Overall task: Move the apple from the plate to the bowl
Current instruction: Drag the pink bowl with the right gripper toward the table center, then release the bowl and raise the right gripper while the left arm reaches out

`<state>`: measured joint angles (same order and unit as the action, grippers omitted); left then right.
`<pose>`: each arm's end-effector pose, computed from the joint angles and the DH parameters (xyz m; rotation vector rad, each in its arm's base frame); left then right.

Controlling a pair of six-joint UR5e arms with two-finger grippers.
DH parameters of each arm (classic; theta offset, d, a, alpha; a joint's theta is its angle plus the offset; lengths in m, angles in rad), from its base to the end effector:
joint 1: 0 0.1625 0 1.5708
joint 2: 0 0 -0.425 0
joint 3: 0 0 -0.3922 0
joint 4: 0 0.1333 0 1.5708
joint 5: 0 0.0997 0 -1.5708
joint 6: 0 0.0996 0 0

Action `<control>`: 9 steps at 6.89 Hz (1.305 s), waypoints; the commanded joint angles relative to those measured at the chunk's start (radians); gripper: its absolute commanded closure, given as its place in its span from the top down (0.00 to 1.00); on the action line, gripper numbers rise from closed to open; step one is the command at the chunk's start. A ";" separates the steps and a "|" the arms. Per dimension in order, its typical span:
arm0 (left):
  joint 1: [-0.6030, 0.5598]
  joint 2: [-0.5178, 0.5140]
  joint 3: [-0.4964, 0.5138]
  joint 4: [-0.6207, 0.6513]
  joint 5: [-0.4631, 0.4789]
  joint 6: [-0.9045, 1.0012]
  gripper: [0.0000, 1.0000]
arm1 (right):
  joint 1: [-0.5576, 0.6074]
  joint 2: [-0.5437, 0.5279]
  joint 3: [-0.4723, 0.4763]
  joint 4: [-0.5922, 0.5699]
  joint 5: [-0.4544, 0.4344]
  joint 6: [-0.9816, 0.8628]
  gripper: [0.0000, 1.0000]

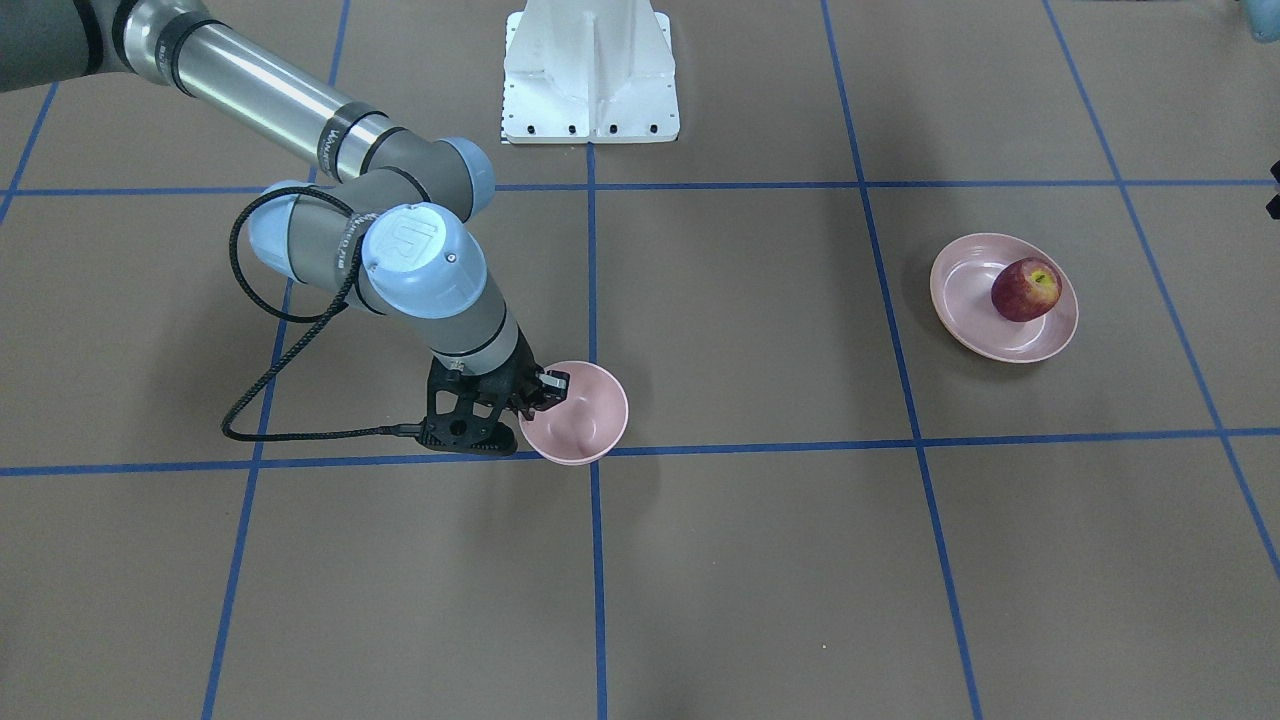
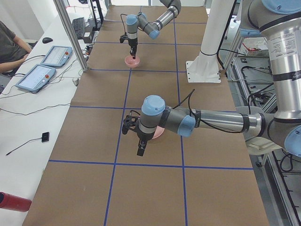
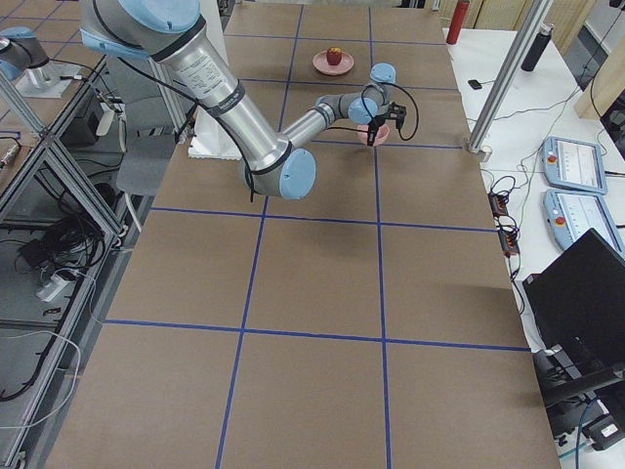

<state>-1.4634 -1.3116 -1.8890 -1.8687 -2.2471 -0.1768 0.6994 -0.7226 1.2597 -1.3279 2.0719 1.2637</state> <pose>-0.0273 -0.4084 0.5881 0.2448 0.7105 0.0546 -0.5480 -0.5727 0.2349 -0.0482 -0.8975 0.1702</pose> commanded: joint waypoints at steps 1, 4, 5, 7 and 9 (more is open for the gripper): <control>0.000 0.000 0.001 0.000 0.000 -0.009 0.98 | -0.023 0.012 -0.023 0.024 -0.030 0.032 0.00; 0.003 -0.005 0.001 -0.001 0.000 -0.055 0.98 | -0.029 0.014 -0.023 0.061 -0.035 0.090 0.47; 0.032 -0.005 0.001 -0.001 0.000 -0.055 0.98 | -0.028 0.014 -0.019 0.061 -0.035 0.097 0.99; 0.191 -0.044 -0.010 -0.065 0.004 -0.307 0.98 | 0.076 -0.091 0.143 0.038 0.085 0.088 1.00; 0.414 -0.075 0.002 -0.203 0.030 -0.550 0.97 | 0.222 -0.371 0.387 0.041 0.259 -0.084 1.00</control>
<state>-1.1858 -1.3598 -1.8938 -2.0044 -2.2314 -0.5932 0.8444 -0.9335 1.5067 -1.2862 2.2428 1.2909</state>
